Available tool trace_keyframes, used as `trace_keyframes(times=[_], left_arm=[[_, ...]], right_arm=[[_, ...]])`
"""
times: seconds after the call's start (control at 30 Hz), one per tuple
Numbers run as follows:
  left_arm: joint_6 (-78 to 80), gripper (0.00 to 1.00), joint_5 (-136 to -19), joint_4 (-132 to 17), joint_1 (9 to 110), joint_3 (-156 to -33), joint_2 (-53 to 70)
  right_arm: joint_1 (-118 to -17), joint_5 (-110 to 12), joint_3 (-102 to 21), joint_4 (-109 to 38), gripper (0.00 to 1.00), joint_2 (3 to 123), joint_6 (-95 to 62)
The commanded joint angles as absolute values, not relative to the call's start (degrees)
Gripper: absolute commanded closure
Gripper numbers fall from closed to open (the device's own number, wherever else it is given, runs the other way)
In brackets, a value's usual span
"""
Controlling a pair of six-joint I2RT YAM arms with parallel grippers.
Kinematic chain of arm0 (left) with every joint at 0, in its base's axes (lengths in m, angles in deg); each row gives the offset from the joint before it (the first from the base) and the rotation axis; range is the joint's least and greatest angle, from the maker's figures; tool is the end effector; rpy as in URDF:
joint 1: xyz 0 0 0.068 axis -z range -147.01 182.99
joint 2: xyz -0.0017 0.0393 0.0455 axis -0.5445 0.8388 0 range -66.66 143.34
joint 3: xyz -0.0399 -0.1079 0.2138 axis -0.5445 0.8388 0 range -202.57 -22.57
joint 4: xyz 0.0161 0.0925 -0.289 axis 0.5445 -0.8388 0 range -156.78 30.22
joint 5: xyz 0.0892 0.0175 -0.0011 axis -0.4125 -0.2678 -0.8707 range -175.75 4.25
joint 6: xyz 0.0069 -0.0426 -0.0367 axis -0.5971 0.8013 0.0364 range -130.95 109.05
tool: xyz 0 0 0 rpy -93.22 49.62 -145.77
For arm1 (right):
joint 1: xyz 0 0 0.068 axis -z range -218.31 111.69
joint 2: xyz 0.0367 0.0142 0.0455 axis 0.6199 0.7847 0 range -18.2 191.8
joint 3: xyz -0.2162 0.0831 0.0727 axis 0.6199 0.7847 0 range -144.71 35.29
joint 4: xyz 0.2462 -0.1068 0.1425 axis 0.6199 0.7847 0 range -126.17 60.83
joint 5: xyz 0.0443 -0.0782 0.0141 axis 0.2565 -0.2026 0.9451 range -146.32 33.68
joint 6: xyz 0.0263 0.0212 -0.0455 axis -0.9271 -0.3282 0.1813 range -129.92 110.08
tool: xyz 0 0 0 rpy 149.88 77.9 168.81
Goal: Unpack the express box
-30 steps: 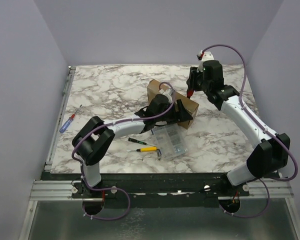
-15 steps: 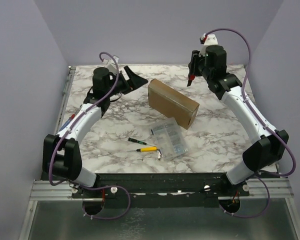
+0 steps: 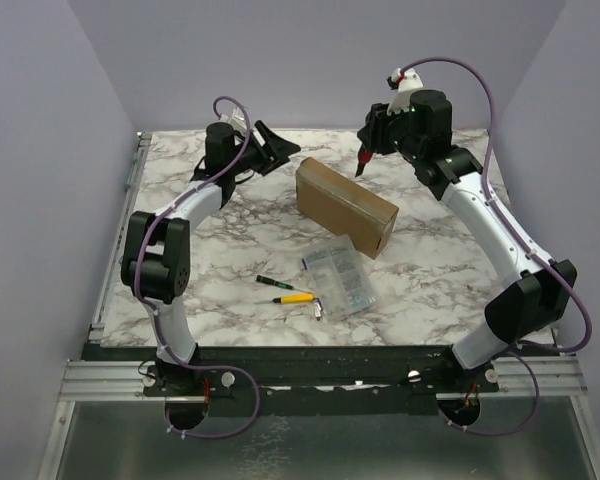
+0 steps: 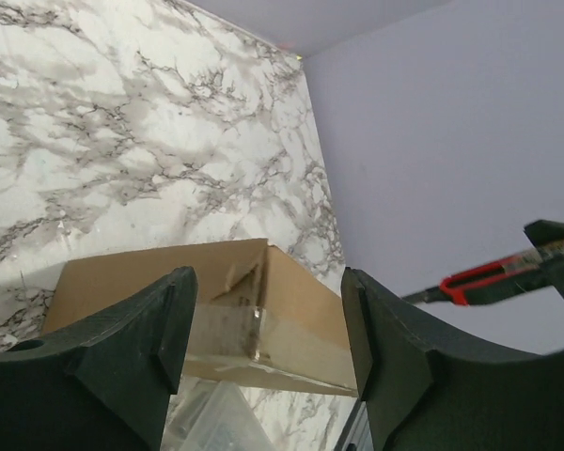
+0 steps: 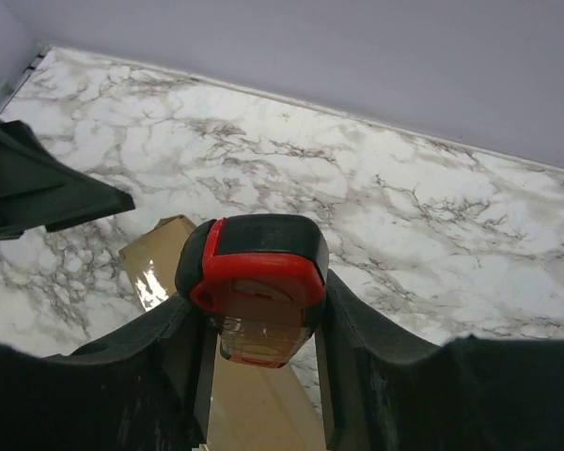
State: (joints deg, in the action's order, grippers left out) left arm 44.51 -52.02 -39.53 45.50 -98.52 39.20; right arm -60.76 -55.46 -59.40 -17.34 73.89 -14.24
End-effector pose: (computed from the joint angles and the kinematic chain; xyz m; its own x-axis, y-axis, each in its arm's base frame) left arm 0.4542 -0.1233 0.2270 -0.6816 -0.5504 -0.4822 0.2702 0.4230 -0.8649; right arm 0.3920 0.1626 0.3874 -0.2874 -0.0372 -0.9571 -0.3746 0.9240 0.0766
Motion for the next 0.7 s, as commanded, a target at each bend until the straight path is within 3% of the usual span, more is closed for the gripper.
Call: trace_keyframes(times=[0.0, 0.2, 0.53, 0.67], left_arm=[[42.75, 0.32, -47.66, -37.88, 46.55, -101.48, 42.61], [42.26, 0.34, -50.65, -37.89, 50.9, -96.04, 40.22], [44.51, 0.32, -65.13, -37.72, 59.47, -80.1, 24.33], [45.78, 0.29, -61.16, -36.98, 61.94, -78.82, 23.85]], right_arm=[[-61.07, -51.12, -55.54, -21.4, 1.0, 68.39, -14.18], [-61.02, -50.03, -53.57, -20.68, 1.0, 66.38, -13.53], [-61.02, -40.39, -49.24, -22.98, 1.0, 64.06, -15.81], [-61.03, -37.98, -47.44, -24.64, 1.0, 62.8, -15.11]])
